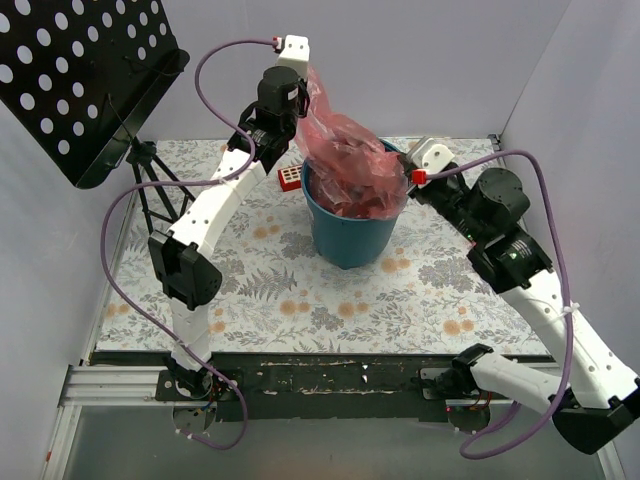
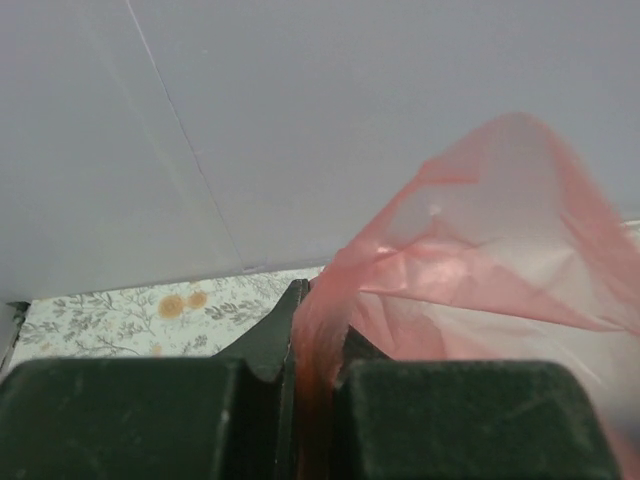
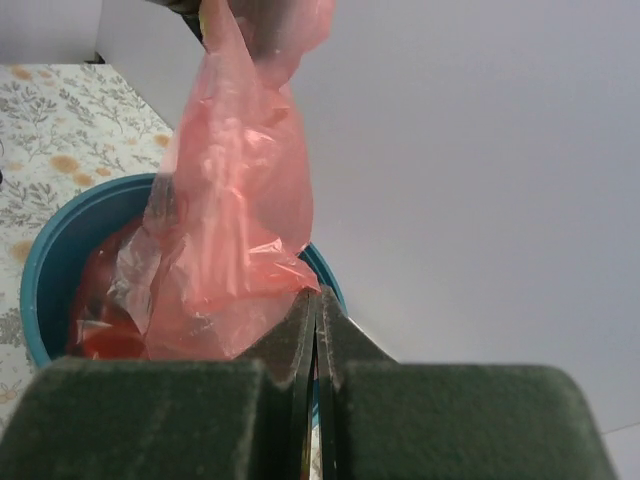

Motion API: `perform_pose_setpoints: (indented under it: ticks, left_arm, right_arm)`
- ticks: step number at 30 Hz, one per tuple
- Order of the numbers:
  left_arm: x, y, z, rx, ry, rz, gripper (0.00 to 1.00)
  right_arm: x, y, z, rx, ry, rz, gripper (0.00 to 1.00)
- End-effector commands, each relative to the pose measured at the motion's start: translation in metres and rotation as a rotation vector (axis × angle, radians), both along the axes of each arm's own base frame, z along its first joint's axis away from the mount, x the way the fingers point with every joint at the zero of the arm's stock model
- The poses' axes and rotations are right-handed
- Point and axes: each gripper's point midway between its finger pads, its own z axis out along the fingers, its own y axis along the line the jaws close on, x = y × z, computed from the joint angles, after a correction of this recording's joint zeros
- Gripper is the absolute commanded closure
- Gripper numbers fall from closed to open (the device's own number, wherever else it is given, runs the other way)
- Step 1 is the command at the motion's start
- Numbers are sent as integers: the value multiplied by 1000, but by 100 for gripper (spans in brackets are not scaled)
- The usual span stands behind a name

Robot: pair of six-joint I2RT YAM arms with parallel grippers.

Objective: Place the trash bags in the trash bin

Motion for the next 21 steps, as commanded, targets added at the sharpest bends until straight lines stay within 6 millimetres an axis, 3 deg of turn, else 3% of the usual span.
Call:
perform_pose_setpoints:
  ticks: [1, 5, 9, 11, 14, 17, 19, 21]
  left_arm:
    - [-41, 3, 56, -115, -24, -104, 100]
    - [-69, -24, 67, -163, 7, -320, 100]
    - [-79, -15, 64, -196, 46, -287, 100]
    - [-82, -4, 55, -176, 75, -239, 100]
    - [-97, 6, 37, -165, 115, -225, 100]
    - [-108, -2, 7, -213, 211, -261, 100]
    - [-115, -12, -10, -275, 284, -290, 100]
    - [-122, -24, -32, -354, 356, -320, 100]
  right_arm:
    - [27, 8, -17, 105, 61, 1, 99]
    - [56, 19, -12, 190, 43, 1, 99]
    - [76, 44, -14, 235, 60, 56, 99]
    - [83, 46, -18, 231, 62, 51, 99]
    - [86, 28, -12, 229, 62, 25, 99]
    - [78, 4, -12, 209, 90, 19, 99]
    - [73, -16, -24, 175, 114, 1, 99]
    - [66, -22, -45, 127, 130, 9, 99]
